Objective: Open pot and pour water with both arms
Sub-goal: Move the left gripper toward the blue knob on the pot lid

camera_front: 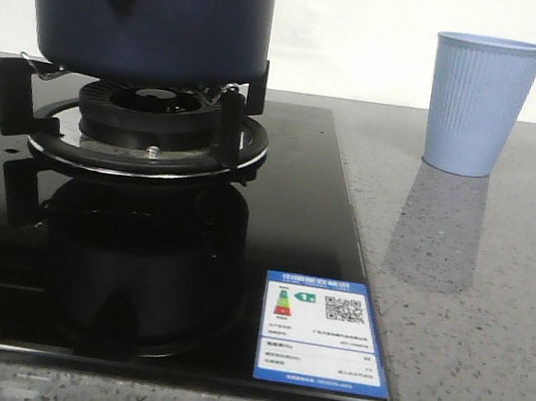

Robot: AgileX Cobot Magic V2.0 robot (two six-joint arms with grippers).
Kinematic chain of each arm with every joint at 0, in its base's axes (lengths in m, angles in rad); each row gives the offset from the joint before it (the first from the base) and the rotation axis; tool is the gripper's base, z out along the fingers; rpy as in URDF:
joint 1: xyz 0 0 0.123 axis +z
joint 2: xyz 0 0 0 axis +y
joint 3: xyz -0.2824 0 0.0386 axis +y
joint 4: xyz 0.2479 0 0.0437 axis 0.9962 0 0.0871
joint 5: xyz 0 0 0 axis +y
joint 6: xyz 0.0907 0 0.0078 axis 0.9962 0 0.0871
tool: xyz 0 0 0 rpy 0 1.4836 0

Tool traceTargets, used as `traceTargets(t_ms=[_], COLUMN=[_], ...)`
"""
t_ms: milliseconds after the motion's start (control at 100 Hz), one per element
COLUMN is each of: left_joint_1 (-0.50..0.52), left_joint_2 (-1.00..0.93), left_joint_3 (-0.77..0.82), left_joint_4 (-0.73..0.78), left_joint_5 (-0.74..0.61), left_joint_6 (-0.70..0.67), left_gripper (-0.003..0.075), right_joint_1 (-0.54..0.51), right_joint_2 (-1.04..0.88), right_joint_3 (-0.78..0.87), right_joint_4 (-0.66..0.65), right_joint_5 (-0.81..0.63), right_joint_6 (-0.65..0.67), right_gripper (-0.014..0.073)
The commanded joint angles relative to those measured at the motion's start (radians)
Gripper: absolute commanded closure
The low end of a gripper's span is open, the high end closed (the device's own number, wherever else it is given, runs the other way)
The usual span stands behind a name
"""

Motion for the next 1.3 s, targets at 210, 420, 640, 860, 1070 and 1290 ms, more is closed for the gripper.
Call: traceTargets(t_ms=[210, 420, 640, 860, 1070, 1290], left_joint_1=[0.002, 0.002, 0.002, 0.002, 0.002, 0.002], left_joint_2=[-0.026, -0.026, -0.026, -0.026, -0.026, -0.026], left_joint_3=[0.033, 0.033, 0.033, 0.033, 0.033, 0.033], left_joint_4=[-0.009, -0.009, -0.009, -0.009, -0.039, -0.198], left_joint_5=[-0.076, -0.076, -0.076, -0.076, -0.106, -0.128], left_joint_6=[-0.01, -0.01, -0.01, -0.01, -0.01, -0.01], left_gripper=[0.0739, 0.0739, 0.0739, 0.0739, 0.0739, 0.0739], right_joint_1=[-0.008, -0.008, -0.008, -0.008, -0.008, -0.008], right_joint_2=[-0.017, -0.017, -0.017, -0.017, -0.017, -0.017], right_joint_3=[0.028, 0.028, 0.028, 0.028, 0.028, 0.028], right_joint_4=[-0.013, -0.013, -0.013, -0.013, 0.024, 0.143], right_joint_5=[-0.088, -0.088, -0.088, -0.088, -0.092, -0.122], right_joint_6=[-0.001, -0.001, -0.001, -0.001, -0.001, -0.001], right_gripper=[0.0668, 0.0668, 0.0668, 0.0668, 0.0668, 0.0668])
